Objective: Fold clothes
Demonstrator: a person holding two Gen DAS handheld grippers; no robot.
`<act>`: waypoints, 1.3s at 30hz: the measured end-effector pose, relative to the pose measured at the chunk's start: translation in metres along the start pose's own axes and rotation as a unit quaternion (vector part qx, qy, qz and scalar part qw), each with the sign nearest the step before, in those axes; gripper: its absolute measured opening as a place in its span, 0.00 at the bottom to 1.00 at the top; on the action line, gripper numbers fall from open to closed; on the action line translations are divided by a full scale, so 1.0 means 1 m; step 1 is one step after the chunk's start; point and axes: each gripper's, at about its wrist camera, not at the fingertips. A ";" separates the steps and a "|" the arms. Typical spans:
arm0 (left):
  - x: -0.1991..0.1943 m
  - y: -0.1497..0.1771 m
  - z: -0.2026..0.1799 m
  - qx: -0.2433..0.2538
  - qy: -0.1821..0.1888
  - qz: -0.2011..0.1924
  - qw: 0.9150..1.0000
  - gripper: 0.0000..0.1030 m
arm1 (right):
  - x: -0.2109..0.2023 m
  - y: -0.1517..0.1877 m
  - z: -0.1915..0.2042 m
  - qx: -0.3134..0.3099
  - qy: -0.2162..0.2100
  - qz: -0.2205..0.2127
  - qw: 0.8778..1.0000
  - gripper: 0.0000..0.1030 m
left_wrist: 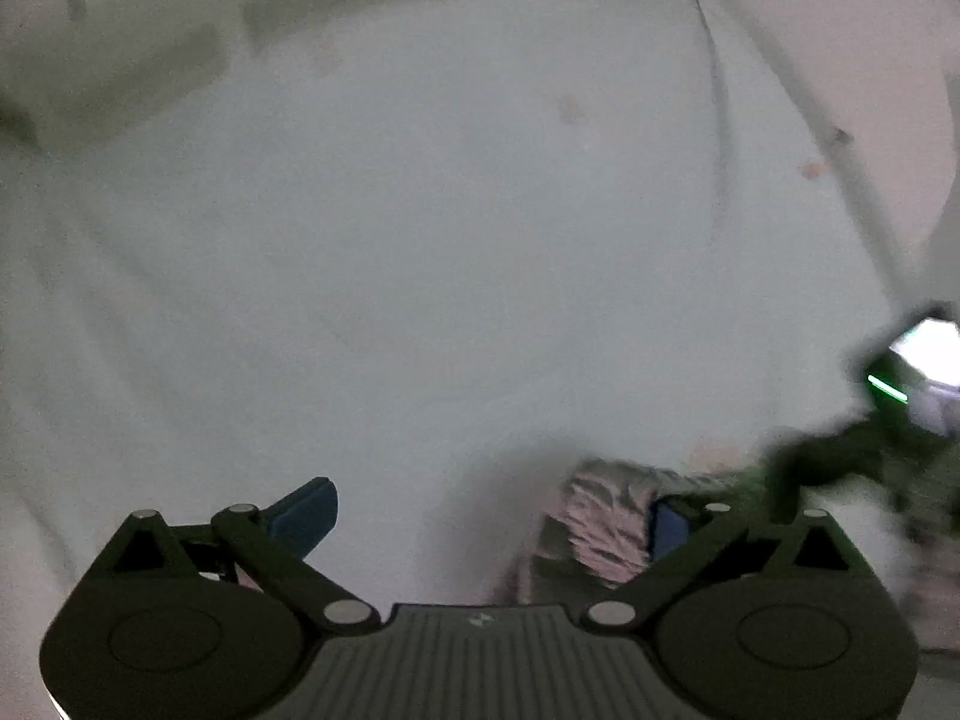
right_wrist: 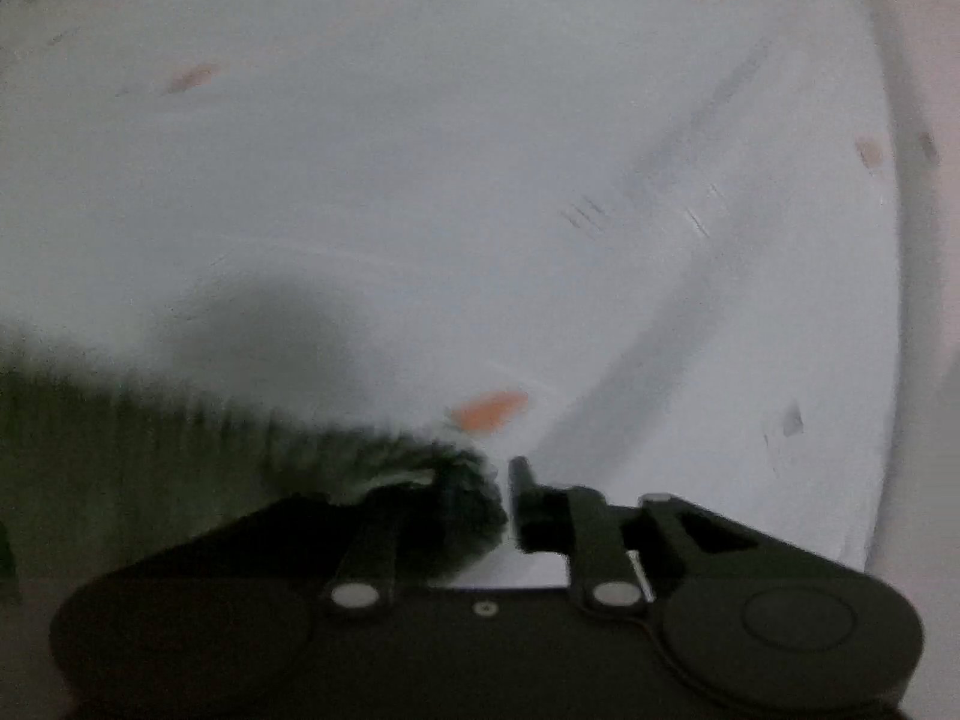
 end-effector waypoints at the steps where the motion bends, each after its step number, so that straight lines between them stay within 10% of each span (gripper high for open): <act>1: 0.008 0.008 -0.017 -0.030 0.068 0.036 0.997 0.97 | 0.015 0.012 -0.022 0.014 0.020 0.031 0.999 0.52; 4: 0.025 0.061 -0.084 -0.067 0.280 0.163 0.944 0.97 | 0.069 0.079 -0.090 0.051 0.080 0.177 0.980 0.68; 7: 0.031 0.118 -0.132 -0.066 0.363 0.279 0.887 0.97 | 0.063 0.182 -0.146 0.065 0.135 0.310 0.939 0.66; 12: 0.083 0.169 -0.100 -0.217 0.318 0.386 0.838 0.96 | -0.035 0.299 -0.176 0.095 0.174 0.388 0.900 0.61; 17: 0.099 0.207 -0.096 -0.189 0.225 0.446 0.845 0.96 | -0.122 0.321 -0.139 0.193 0.138 0.380 0.894 0.64; 20: 0.097 0.225 -0.091 -0.185 0.212 0.478 0.832 0.96 | -0.120 0.313 -0.098 0.212 0.038 0.386 0.897 0.69; 26: 0.075 0.248 -0.072 -0.221 0.187 0.503 0.815 0.96 | -0.048 0.307 -0.018 -0.010 -0.015 0.394 0.919 0.73; 30: 0.066 0.253 -0.054 -0.232 0.152 0.498 0.822 0.96 | -0.045 0.320 0.025 -0.184 0.009 0.293 0.938 0.88; 32: 0.062 0.258 -0.052 -0.234 0.140 0.503 0.820 0.96 | -0.054 0.326 0.037 -0.247 -0.005 0.260 0.933 0.72; 34: 0.056 0.260 -0.048 -0.238 0.132 0.505 0.819 0.96 | -0.065 0.328 0.040 -0.267 -0.016 0.266 0.926 0.22; 35: 0.052 0.260 -0.046 -0.241 0.130 0.504 0.819 0.96 | -0.075 0.327 0.035 -0.273 0.000 0.263 0.925 0.13; 39: 0.038 0.259 -0.040 -0.240 0.122 0.498 0.825 0.96 | -0.115 0.307 0.011 -0.294 0.065 0.207 0.931 0.10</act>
Point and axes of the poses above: each gripper's, at about its wrist camera, not at the fingertips, and x roughly the way its jaws point, z to its left, y to its underside, and after that the axes turned 14 degrees about x, right-handed
